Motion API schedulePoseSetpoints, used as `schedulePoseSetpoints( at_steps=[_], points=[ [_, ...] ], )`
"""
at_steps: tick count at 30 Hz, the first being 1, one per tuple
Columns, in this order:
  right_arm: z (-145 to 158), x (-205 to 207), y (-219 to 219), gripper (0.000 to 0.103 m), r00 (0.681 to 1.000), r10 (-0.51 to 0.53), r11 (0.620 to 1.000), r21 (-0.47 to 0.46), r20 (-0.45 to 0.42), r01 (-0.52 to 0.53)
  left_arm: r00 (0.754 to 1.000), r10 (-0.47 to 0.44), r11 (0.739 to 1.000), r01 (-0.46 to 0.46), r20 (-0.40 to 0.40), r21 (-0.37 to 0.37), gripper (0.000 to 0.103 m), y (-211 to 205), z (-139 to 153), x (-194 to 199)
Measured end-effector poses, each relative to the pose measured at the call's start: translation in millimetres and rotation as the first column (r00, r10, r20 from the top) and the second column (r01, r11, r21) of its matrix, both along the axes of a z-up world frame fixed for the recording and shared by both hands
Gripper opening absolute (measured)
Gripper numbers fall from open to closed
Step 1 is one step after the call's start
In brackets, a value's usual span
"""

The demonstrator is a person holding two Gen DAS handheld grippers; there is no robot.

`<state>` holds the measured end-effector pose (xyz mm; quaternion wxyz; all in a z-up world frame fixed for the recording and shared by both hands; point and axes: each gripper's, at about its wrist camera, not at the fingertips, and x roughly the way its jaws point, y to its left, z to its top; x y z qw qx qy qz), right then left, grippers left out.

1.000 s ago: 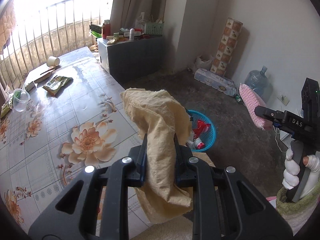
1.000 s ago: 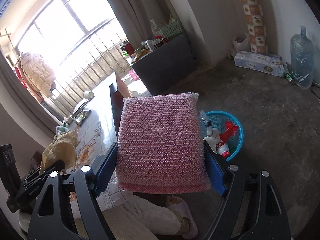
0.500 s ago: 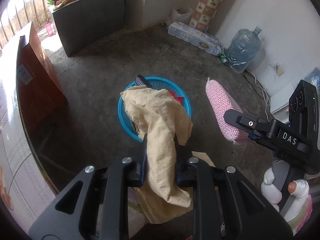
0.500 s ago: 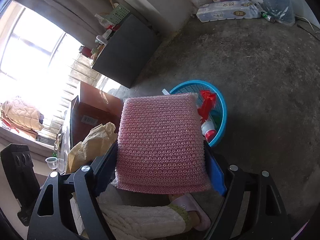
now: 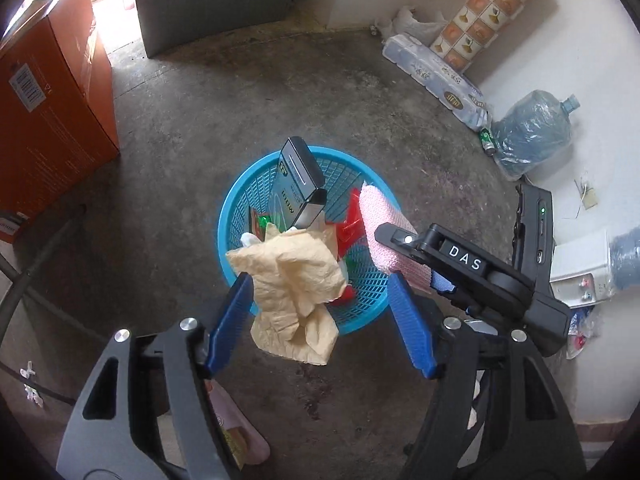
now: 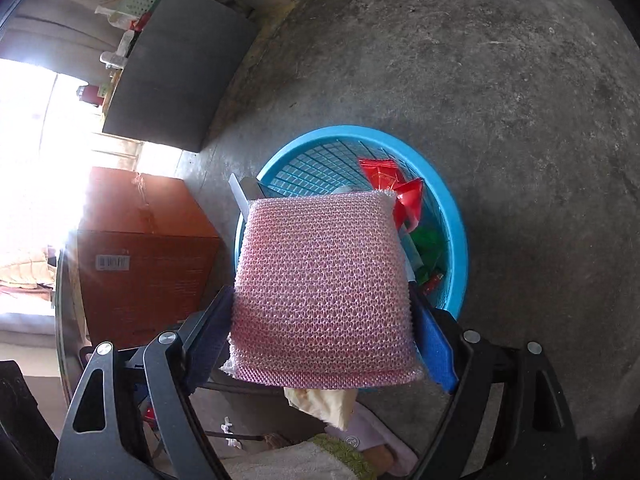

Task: Collect trash
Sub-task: 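Carry the tan cloth and pink pad to the basket and release both, then move both tools back to the table toward the clear bowl and snack bag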

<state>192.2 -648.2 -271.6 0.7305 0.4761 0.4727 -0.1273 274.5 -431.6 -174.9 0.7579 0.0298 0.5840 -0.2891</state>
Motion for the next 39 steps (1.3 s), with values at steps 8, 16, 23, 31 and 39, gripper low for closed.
schedulePoseSetpoints(
  at_steps=[8,16,23,31,39],
  points=[
    [10.6,4.0,0.3,0.082,1.0,0.005,0.998,-0.055,0.009,-0.005,0.997,0.034,0.99,-0.025,0.065,-0.137,0.068,36.5,70.5,-6.9],
    [14.1,16.1,4.0,0.085,0.997,0.007,0.989,-0.146,-0.072,-0.017,0.977,0.031,0.977,0.015,0.212,-0.214,0.074,106.4,153.8,-35.6],
    [53.3,-1.3,19.5,0.085,0.998,0.066,0.982,-0.181,0.013,-0.063,0.956,0.126,0.976,-0.072,0.264,-0.207,0.075,225.7,183.3,-48.3],
    [170.7,11.4,63.1,0.085,0.956,0.252,0.928,-0.316,0.147,-0.196,0.874,0.365,0.93,-0.327,0.32,-0.168,0.075,390.4,199.2,-45.5],
    [278.9,73.9,197.6,0.085,0.794,0.552,0.809,-0.394,0.255,-0.436,0.767,0.537,0.843,-0.503,0.351,-0.189,0.076,506.4,213.9,-14.0]
  ],
)
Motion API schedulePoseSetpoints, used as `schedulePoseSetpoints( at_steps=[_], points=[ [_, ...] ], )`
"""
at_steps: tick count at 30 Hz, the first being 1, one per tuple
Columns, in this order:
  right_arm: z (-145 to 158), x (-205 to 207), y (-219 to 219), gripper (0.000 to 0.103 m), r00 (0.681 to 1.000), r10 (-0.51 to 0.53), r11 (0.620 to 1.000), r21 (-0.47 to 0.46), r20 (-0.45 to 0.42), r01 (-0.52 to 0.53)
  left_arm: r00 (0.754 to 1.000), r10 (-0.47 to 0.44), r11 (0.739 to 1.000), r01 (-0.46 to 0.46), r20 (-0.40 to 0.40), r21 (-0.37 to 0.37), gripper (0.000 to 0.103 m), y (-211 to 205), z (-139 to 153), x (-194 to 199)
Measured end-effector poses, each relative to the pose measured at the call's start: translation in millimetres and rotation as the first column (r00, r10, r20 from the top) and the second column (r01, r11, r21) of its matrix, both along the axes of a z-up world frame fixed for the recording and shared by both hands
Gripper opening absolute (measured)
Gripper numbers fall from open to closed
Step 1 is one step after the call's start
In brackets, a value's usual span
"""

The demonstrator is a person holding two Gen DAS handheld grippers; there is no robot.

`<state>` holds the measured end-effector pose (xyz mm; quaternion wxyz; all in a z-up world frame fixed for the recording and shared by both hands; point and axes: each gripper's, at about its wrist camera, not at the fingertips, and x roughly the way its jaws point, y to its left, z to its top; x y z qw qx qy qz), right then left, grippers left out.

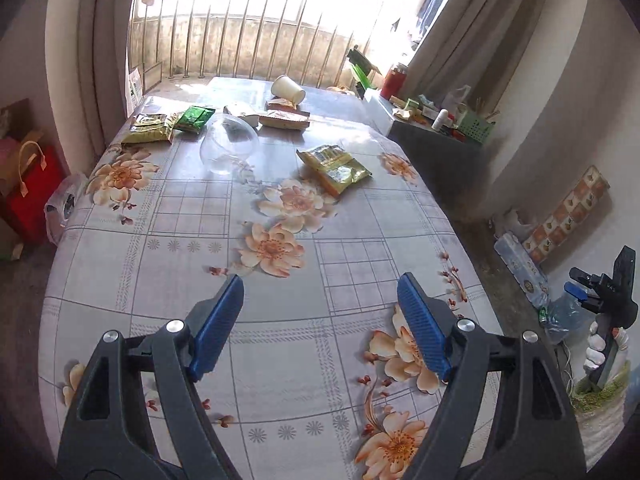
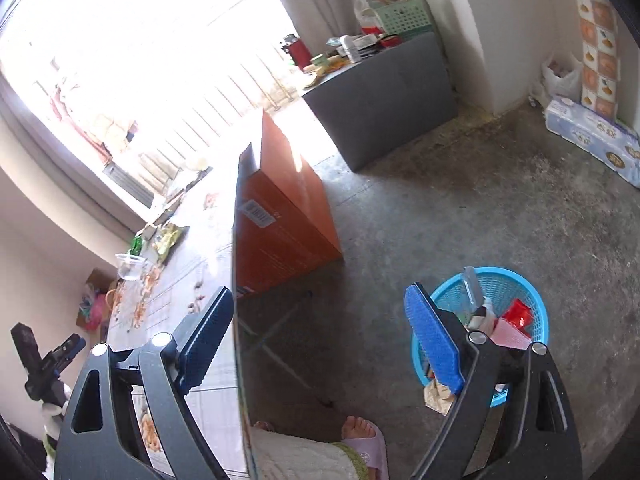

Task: Collect trash
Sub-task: 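Move both tools back to the table toward the clear bowl and snack bag, then grasp the clear plastic bowl with the left tool while the right tool grasps the yellow snack bag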

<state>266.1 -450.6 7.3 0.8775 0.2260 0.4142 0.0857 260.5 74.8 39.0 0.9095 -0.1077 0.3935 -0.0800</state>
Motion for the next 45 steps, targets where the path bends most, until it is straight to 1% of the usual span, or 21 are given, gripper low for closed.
schedulePoseSetpoints(
  at_steps=[3,4,7,9,11,14,16,18,20,21,23,25,28,30,33,35,37,39,41,44,45],
  points=[
    [16.4,34.5,57.5,0.085,0.993,0.118,0.993,-0.005,-0.01,-0.118,0.998,0.026,0.999,-0.029,0.054,0.037,0.081,24.4,9.1,24.6],
    [18.4,47.1,75.8,0.085,0.989,0.149,0.989,0.001,-0.023,-0.149,0.998,0.036,0.999,-0.038,0.056,0.031,0.083,31.0,10.4,35.5],
    [17.8,85.6,128.6,0.085,0.972,0.224,0.975,0.032,-0.07,-0.222,0.995,0.083,0.996,-0.082,0.048,-0.034,0.084,58.1,13.3,72.7],
    [16.9,108.2,168.8,0.085,0.957,0.279,0.96,-0.02,-0.083,-0.281,0.994,0.103,0.993,-0.101,0.037,-0.068,0.085,72.2,11.2,101.2],
    [13.1,132.4,206.7,0.085,0.941,0.323,0.94,-0.08,-0.097,-0.331,0.991,0.137,0.987,-0.136,0.004,-0.089,0.085,83.6,4.9,132.2],
    [0.6,165.1,258.0,0.085,0.923,0.37,0.9,-0.204,-0.109,-0.385,0.991,0.124,0.981,-0.131,-0.053,-0.145,0.085,97.1,-11.6,176.5],
    [-8.9,183.8,287.1,0.085,0.908,0.401,0.873,-0.251,-0.122,-0.419,0.988,0.128,0.976,-0.141,-0.088,-0.165,0.085,102.3,-24.6,202.0],
    [-18.4,204.0,305.9,0.085,0.904,0.401,0.866,-0.261,-0.145,-0.426,0.979,0.152,0.965,-0.177,-0.139,-0.194,0.085,109.1,-37.9,225.1],
    [-29.0,226.1,316.3,0.085,0.906,0.387,0.874,-0.247,-0.17,-0.419,0.97,0.158,0.951,-0.199,-0.183,-0.238,0.085,115.2,-50.5,246.0],
    [-33.9,235.6,319.4,0.085,0.911,0.371,0.879,-0.249,-0.178,-0.406,0.963,0.166,0.947,-0.216,-0.21,-0.239,0.085,116.7,-57.0,255.3],
    [-42.0,254.4,323.2,0.085,0.925,0.33,0.893,-0.256,-0.189,-0.371,0.943,0.202,0.938,-0.264,-0.263,-0.225,0.085,119.3,-69.3,270.7],
    [-49.1,270.8,326.4,0.085,0.935,0.292,0.905,-0.259,-0.198,-0.338,0.914,0.239,0.92,-0.321,-0.327,-0.223,0.085,124.3,-84.1,282.0],
    [-55.5,286.7,329.0,0.085,0.947,0.254,0.919,-0.256,-0.199,-0.3,0.881,0.275,0.888,-0.386,-0.385,-0.249,0.082,131.5,-102.2,289.1],
    [-61.0,294.2,333.4,0.085,0.947,0.247,0.919,-0.259,-0.205,-0.296,0.882,0.262,0.883,-0.383,-0.392,-0.272,0.077,131.6,-107.9,287.8],
    [-71.9,300.1,339.2,0.085,0.939,0.252,0.903,-0.292,-0.235,-0.315,0.891,0.229,0.896,-0.351,-0.392,-0.273,0.066,128.2,-110.5,283.4],
    [-73.8,299.0,343.6,0.085,0.936,0.263,0.883,-0.333,-0.231,-0.331,0.895,0.208,0.896,-0.337,-0.395,-0.291,0.056,128.6,-110.6,275.4],
    [-73.5,297.2,347.4,0.085,0.93,0.284,0.864,-0.359,-0.234,-0.354,0.901,0.175,0.899,-0.311,-0.397,-0.309,0.05,129.5,-110.1,264.6],
    [-73.8,295.2,350.7,0.085,0.921,0.309,0.846,-0.374,-0.237,-0.38,0.906,0.146,0.911,-0.279,-0.396,-0.303,0.044,128.5,-109.7,251.1],
    [-75.1,291.9,356.1,0.085,0.913,0.331,0.815,-0.416,-0.24,-0.405,0.911,0.115,0.925,-0.243,-0.396,-0.292,0.034,127.6,-111.9,235.9],
    [-75.0,282.3,364.6,0.077,0.9,0.37,0.773,-0.46,-0.233,-0.437,0.911,0.08,0.943,-0.201,-0.404,-0.266,0.026,123.5,-117.8,212.6],
    [-73.8,279.2,367.0,0.072,0.896,0.38,0.764,-0.468,-0.229,-0.444,0.914,0.067,0.946,-0.185,-0.401,-0.264,0.025,122.0,-119.9,205.0]
  ],
)
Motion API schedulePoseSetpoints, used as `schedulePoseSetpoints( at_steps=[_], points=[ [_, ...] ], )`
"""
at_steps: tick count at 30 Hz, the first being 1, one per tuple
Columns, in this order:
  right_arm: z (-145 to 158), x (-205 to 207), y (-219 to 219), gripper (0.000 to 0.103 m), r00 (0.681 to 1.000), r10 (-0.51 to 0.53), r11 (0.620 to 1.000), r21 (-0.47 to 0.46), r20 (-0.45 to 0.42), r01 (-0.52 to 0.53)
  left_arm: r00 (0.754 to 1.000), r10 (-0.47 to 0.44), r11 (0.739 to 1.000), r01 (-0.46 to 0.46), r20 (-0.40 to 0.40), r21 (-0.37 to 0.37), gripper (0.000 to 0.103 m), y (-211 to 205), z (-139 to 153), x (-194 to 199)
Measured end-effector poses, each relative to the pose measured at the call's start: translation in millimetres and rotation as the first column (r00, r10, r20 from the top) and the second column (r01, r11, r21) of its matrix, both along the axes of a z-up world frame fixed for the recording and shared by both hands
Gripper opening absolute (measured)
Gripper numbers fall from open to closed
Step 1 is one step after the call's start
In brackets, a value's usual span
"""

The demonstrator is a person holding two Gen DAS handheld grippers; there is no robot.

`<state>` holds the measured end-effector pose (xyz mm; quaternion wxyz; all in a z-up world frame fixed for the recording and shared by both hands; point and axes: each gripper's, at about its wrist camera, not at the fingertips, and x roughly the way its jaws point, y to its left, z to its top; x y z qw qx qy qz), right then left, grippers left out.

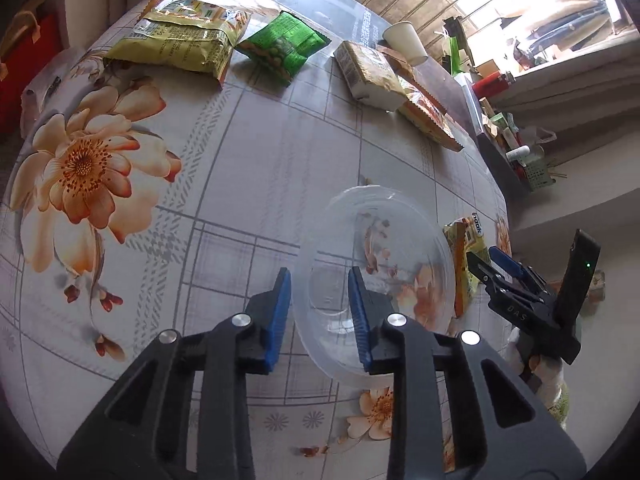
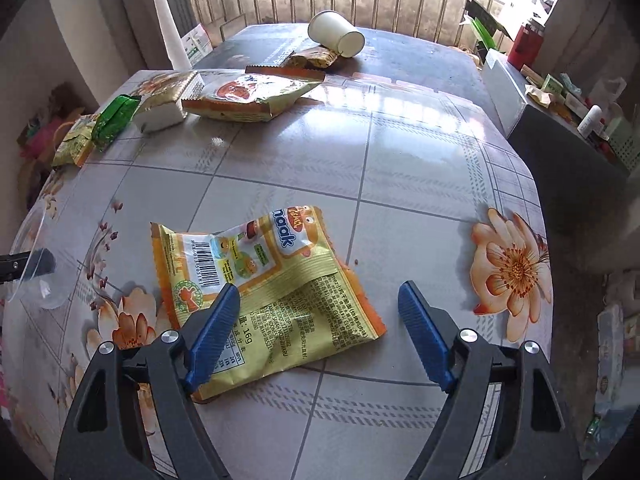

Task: Collect trash
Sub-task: 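Grasp the clear plastic bowl with the left tool while the right tool grasps the yellow snack bag, then carry the clear bowl and yellow snack bag to the basket and release both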

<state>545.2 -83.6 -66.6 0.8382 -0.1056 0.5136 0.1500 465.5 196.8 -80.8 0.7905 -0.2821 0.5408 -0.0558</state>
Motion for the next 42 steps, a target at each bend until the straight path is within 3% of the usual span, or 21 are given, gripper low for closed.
schedulePoseSetpoints(
  at_steps=[8,13,14,16,25,29,35,42],
  points=[
    [6.7,-34.6,7.4,0.04,0.998,0.041,0.998,-0.054,0.041,-0.039,0.992,-0.104,0.993,0.1,0.072,0.056,0.009,-20.0,1.5,-54.5],
    [8.8,-66.8,-1.6,0.035,0.998,0.055,0.998,-0.042,0.02,-0.054,0.982,-0.152,0.987,0.144,0.117,0.068,0.009,-33.8,9.0,-93.1],
    [9.4,-74.5,-3.9,0.034,0.998,0.057,0.998,-0.031,0.009,-0.057,0.979,-0.165,0.985,0.158,0.117,0.069,0.009,-37.4,9.3,-100.7],
    [10.0,-89.9,-11.9,0.02,0.998,0.05,0.999,0.01,-0.031,-0.049,0.974,-0.197,0.98,0.191,0.116,0.06,0.009,-45.0,9.0,-115.2],
    [15.1,-175.6,-62.5,0.013,0.992,-0.024,0.973,0.225,-0.125,0.052,0.948,-0.277,0.959,0.264,0.158,0.101,0.005,-86.5,19.4,-181.6],
    [19.8,-217.7,-97.6,0.011,0.984,-0.097,0.922,0.358,-0.147,0.145,0.943,-0.283,0.958,0.266,0.177,0.11,0.004,-102.4,24.0,-210.2],
    [30.4,-283.6,-154.5,0.01,0.962,-0.228,0.815,0.511,-0.151,0.273,0.945,-0.277,0.959,0.26,0.172,0.116,0.004,-129.7,29.4,-252.1],
    [57.4,-369.5,-238.1,0.01,0.911,-0.401,0.692,0.622,-0.093,0.368,0.905,-0.358,0.933,0.338,0.23,0.122,0.004,-182.1,59.0,-295.6]
  ],
)
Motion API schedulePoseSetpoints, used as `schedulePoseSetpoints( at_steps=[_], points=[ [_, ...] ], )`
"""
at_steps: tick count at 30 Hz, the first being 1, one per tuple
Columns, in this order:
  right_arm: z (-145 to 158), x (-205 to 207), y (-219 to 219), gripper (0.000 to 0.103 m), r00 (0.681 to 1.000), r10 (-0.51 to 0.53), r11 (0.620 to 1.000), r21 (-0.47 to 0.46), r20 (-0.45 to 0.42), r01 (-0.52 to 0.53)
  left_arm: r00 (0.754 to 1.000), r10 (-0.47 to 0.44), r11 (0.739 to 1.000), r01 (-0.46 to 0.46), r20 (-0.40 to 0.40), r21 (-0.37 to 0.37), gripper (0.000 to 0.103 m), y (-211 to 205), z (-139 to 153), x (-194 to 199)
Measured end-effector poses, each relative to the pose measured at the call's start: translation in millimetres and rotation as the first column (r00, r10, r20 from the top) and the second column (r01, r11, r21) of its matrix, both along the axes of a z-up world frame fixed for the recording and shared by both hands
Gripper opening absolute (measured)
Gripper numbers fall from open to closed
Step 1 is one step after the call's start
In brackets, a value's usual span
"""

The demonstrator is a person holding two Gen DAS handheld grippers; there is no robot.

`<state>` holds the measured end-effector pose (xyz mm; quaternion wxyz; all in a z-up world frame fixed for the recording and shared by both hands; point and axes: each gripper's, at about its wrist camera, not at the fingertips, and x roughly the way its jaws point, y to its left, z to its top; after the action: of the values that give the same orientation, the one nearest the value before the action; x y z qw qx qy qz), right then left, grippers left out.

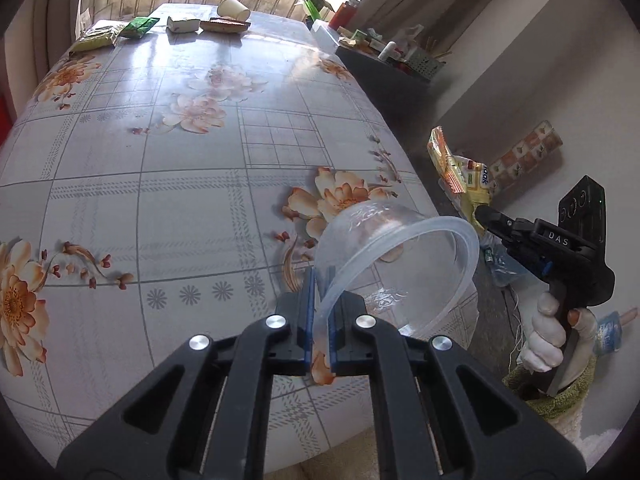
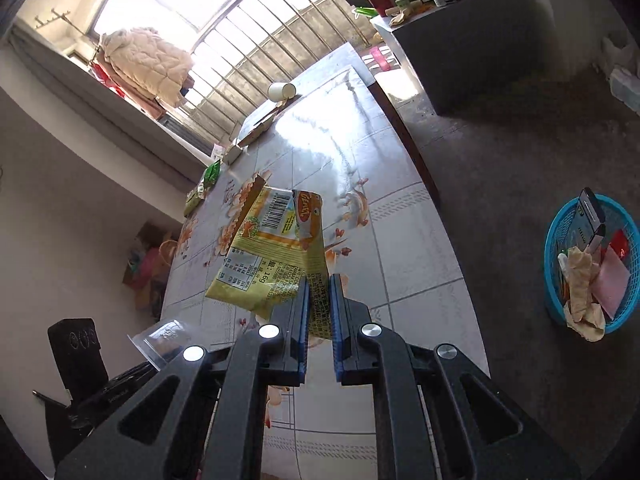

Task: Collect trash
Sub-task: 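Carry the clear bowl and yellow snack bag to the basket and release both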

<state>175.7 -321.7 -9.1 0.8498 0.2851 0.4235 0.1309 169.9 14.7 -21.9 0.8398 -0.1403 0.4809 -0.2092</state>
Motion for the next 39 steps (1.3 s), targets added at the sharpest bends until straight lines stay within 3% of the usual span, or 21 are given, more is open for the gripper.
schedulePoseSetpoints(
  at_steps=[4,8,13,16,23,26,29,33,34,35,37,39],
  points=[
    [9.2,-50.4,-61.9,0.01,0.988,-0.153,0.988,-0.01,0.036,0.153,0.995,-0.093,0.996,0.093,0.043,0.01,0.004,-48.2,19.9,-6.1],
    [6.9,-100.3,-128.7,0.01,0.949,-0.313,0.95,-0.003,0.046,0.313,0.977,-0.206,0.978,0.204,0.055,0.043,0.004,-111.1,32.0,1.7],
    [-20.2,-135.4,-185.5,0.01,0.89,-0.457,0.889,-0.047,-0.004,0.456,0.938,-0.346,0.937,0.346,-0.004,0.049,0.004,-199.4,26.7,15.2],
    [-49.5,-139.3,-214.2,0.01,0.857,-0.512,0.859,-0.047,-0.057,0.51,0.9,-0.433,0.895,0.436,-0.059,0.089,0.004,-261.0,12.9,24.0],
    [-140.7,-109.3,-271.6,0.01,0.779,-0.586,0.804,-0.043,-0.222,0.593,0.8,-0.542,0.769,0.596,-0.258,0.232,0.004,-393.0,-60.0,61.9],
    [-181.5,-81.1,-294.9,0.01,0.752,-0.588,0.796,-0.044,-0.298,0.604,0.75,-0.55,0.702,0.653,-0.367,0.283,0.004,-440.4,-105.2,79.0],
    [-215.7,-49.0,-315.7,0.01,0.728,-0.587,0.789,-0.045,-0.354,0.613,0.718,-0.537,0.647,0.688,-0.443,0.33,0.004,-473.1,-149.2,92.0],
    [-251.3,-0.9,-339.3,0.015,0.715,-0.57,0.791,-0.038,-0.405,0.61,0.723,-0.513,0.602,0.687,-0.463,0.407,0.005,-504.3,-190.1,108.6],
    [-260.4,10.8,-344.3,0.019,0.713,-0.569,0.794,-0.048,-0.41,0.606,0.721,-0.518,0.586,0.691,-0.46,0.423,0.009,-512.9,-196.9,110.6],
    [-269.6,21.1,-347.8,0.021,0.722,-0.556,0.804,-0.048,-0.412,0.592,0.713,-0.526,0.575,0.7,-0.464,0.425,0.021,-516.9,-204.5,112.9],
    [-287.6,35.5,-350.3,0.037,0.721,-0.536,0.816,-0.049,-0.439,0.576,0.724,-0.515,0.587,0.688,-0.459,0.427,0.04,-521.3,-211.4,120.2],
    [-301.6,39.8,-353.3,0.038,0.702,-0.535,0.814,-0.063,-0.471,0.578,0.732,-0.515,0.613,0.678,-0.445,0.406,0.043,-521.1,-211.0,126.3]
  ],
)
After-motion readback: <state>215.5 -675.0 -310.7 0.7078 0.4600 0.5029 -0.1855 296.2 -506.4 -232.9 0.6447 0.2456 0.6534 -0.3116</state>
